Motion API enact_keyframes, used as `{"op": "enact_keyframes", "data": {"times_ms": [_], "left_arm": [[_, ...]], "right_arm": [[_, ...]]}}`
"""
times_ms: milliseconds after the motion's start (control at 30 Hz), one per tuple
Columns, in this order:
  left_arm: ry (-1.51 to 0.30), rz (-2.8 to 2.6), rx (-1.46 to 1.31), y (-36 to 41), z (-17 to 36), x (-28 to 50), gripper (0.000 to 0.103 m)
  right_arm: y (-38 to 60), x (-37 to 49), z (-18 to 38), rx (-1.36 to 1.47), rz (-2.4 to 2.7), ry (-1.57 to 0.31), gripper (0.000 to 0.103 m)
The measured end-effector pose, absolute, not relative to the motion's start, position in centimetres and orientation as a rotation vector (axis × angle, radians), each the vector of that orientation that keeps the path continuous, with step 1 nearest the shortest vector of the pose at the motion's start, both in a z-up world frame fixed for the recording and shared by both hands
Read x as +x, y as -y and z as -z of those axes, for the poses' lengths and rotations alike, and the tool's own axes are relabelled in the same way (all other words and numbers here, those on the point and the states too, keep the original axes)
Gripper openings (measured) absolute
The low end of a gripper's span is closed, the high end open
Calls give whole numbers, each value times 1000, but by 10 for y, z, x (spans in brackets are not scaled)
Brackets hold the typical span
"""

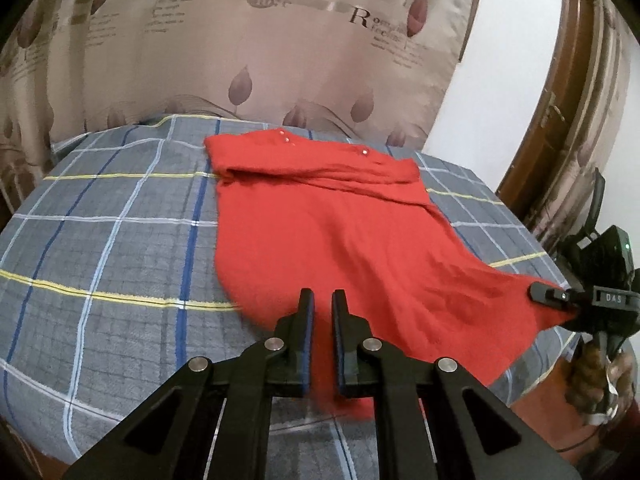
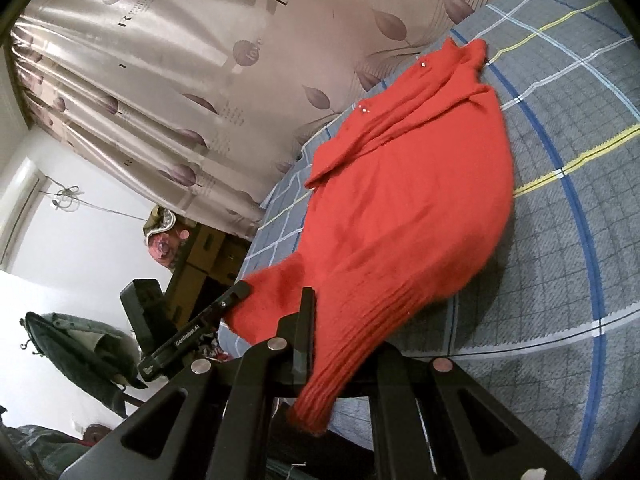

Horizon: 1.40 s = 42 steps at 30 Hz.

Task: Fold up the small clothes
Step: 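Grasp the hem with both grippers and lift it toward the collar, then carry the held ribbed hem over onto the collar with both grippers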

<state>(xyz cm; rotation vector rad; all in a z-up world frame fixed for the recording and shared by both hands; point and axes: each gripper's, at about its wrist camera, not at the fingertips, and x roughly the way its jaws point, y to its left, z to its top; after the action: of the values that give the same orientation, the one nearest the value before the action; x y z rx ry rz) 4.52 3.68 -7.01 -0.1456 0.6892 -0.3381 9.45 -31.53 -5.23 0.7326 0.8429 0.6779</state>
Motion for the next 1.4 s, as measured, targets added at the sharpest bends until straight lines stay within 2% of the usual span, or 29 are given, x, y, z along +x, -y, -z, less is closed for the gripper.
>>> {"op": "enact_keyframes", "data": {"times_ms": [300, 567, 600, 667, 700, 733, 900, 1100, 1267, 1367, 1400], "left_arm": [[-696, 331, -223, -64, 62, 59, 8], [-1000, 470, -378, -92, 115, 67, 10], [-1041, 503, -412, -94, 123, 67, 12], [-1122, 585, -519, -98, 139, 67, 25], [-1150, 619, -569, -100, 146, 67, 40], [-1178, 684, -664, -103, 158, 68, 48], [-1153, 770, -854, -112, 173, 76, 51], [-1072, 708, -735, -105, 154, 72, 51], [-1133, 624, -679, -117, 154, 74, 51], [-1175, 669, -669, -108, 154, 76, 58], [-1178, 682, -656, -104, 152, 77, 67]], "right_arm": [[316, 103, 45, 733, -690, -836, 7], [322, 99, 64, 761, -662, -887, 7], [322, 99, 64, 768, -665, -884, 7], [323, 99, 62, 772, -670, -878, 7], [322, 99, 63, 770, -671, -878, 7], [322, 99, 64, 771, -673, -877, 7], [322, 98, 68, 787, -682, -879, 7], [322, 94, 68, 792, -679, -880, 7], [320, 98, 75, 797, -676, -906, 7], [319, 96, 74, 806, -679, -901, 7], [319, 95, 75, 809, -679, -900, 8]]}}
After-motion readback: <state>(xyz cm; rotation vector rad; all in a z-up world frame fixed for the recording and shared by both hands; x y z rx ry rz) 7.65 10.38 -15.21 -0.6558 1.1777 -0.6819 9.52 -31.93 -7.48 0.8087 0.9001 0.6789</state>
